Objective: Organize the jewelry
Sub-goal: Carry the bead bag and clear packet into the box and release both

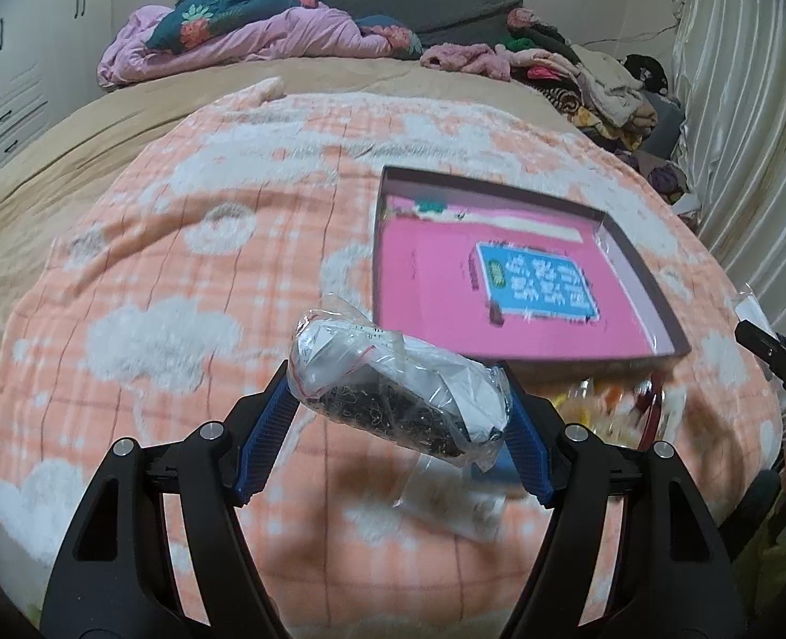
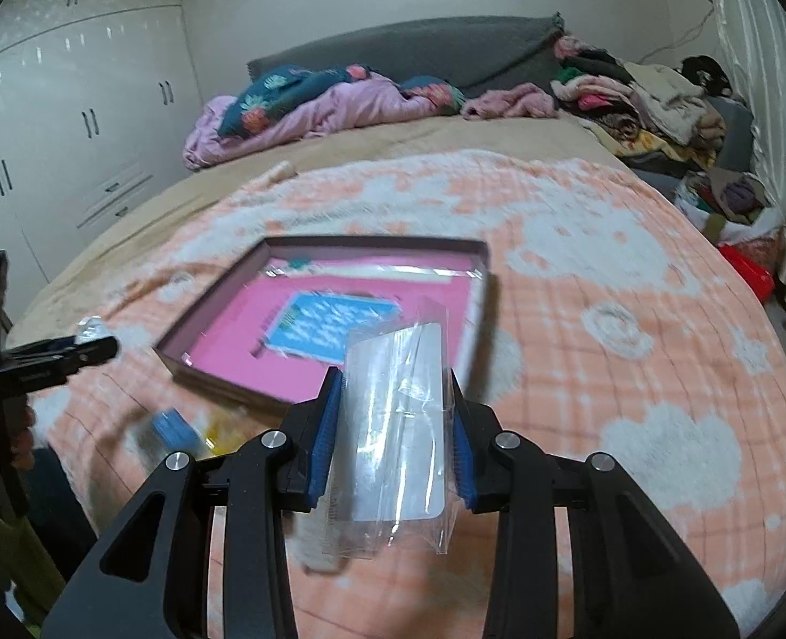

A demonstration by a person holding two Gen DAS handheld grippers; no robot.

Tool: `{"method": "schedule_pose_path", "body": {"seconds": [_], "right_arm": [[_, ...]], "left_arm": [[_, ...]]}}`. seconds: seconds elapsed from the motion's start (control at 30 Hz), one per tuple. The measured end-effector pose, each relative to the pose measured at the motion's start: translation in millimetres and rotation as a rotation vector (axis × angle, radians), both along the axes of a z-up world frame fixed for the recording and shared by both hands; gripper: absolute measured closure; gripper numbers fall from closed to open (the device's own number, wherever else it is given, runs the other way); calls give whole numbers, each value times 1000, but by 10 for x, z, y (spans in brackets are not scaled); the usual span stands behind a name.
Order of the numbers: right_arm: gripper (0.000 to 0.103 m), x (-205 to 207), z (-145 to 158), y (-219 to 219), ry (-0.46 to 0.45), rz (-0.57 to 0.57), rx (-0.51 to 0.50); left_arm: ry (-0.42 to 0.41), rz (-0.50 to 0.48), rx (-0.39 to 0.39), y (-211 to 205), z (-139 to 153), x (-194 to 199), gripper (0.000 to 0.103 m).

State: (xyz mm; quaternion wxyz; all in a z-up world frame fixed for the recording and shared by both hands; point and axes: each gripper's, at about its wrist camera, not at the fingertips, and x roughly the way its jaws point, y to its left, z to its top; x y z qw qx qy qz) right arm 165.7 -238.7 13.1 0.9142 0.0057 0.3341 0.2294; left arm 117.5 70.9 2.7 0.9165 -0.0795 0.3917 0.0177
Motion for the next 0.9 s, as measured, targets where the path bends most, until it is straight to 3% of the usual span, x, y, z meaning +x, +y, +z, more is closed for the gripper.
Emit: {"method": "schedule_pose_path", "body": {"seconds": [0.63, 0.9], "right_arm": [[68, 465, 267, 430, -39, 71, 75], [68, 830, 133, 511, -10, 78, 53]], "left_arm": [[-29, -52, -8, -280, 175, 565, 39], [13, -80, 7, -402, 40, 890, 39]]}}
